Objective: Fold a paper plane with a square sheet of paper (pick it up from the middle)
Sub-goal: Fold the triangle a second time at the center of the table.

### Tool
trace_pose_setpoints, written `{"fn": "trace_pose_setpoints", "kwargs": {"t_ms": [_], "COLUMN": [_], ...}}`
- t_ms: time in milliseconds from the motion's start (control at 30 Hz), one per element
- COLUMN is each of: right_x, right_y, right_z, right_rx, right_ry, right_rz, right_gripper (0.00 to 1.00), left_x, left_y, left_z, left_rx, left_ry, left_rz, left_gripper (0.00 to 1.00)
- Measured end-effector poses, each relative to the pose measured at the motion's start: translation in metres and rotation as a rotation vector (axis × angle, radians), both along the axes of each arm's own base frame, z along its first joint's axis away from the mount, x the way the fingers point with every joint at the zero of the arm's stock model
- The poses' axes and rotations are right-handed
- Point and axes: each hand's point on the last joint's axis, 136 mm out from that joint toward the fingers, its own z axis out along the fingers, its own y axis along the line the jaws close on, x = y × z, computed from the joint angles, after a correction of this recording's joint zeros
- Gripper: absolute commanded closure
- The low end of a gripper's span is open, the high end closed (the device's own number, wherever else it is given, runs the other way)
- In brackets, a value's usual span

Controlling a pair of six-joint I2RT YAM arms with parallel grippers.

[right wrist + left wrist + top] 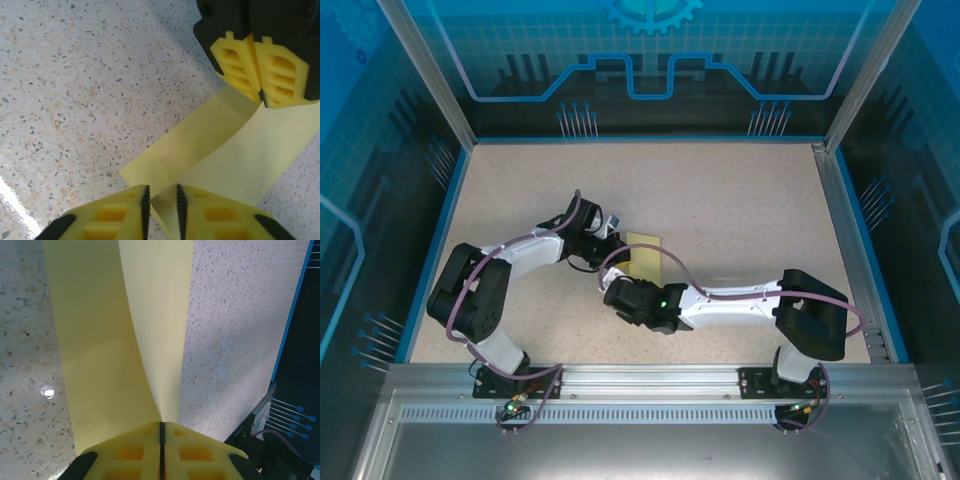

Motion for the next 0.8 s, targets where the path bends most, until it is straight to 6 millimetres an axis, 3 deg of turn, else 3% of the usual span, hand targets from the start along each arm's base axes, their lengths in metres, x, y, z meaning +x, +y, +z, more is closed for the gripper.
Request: {"fn": "trace_pose_setpoints", "kwargs": {"t_ms": [233,500,800], "right_x": [-0.002,0.004,0.021], "right_y": [0.000,-0.011,-0.032], "right_z": [0.003,0.011,-0.003], "right_rx": [0.016,0.137,0.336], "right_ry": [0.016,0.128,0.369], "right_rz": [0.003,0.000,-0.020], "right_gripper": [1.00,1.00,0.99], "left_x": [-0.001,-0.002,0.000], "left_y": [-0.001,0.002,0.016], "left_z": [0.001,0.003,0.026], "left_rx": [-0.005,0.008,0.063], "left_ry": [0.003,0.007,-0.070], "left_rz": [-0.002,0.008,0.060], "left_gripper": [0.84,0.52,0.47]}}
